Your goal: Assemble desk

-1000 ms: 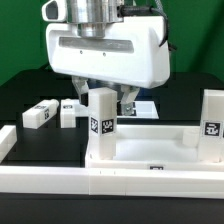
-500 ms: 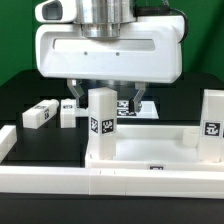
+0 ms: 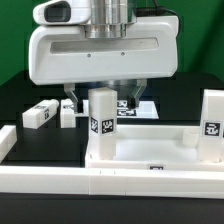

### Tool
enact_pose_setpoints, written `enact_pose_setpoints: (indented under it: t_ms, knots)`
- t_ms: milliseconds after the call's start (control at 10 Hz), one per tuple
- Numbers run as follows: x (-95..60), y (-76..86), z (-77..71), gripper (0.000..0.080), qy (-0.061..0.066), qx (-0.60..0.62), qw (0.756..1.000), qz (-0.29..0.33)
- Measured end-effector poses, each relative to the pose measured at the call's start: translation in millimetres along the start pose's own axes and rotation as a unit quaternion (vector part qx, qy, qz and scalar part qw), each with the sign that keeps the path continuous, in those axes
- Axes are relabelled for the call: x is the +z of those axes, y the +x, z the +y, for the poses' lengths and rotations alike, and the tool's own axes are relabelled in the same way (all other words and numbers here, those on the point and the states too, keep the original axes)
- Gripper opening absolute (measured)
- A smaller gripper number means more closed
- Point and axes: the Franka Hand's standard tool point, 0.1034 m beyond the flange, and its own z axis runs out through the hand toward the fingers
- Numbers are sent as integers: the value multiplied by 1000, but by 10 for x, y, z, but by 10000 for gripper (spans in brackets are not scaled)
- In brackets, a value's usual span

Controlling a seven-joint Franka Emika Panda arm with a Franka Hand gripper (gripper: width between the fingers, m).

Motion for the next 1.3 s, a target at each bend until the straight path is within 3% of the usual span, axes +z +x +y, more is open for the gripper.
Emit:
enact_pose_setpoints:
  t_ms: [500,700,1000,1300]
  knots:
    - [-8,-8,42,644,-12,-123,992,-6]
    - [-8,-8,43,285,-12,-123,992,-6]
    - [-7,-9,42,288,-12,-97,995,-6]
    - [-5,-12,47,288,-2,114,993,1]
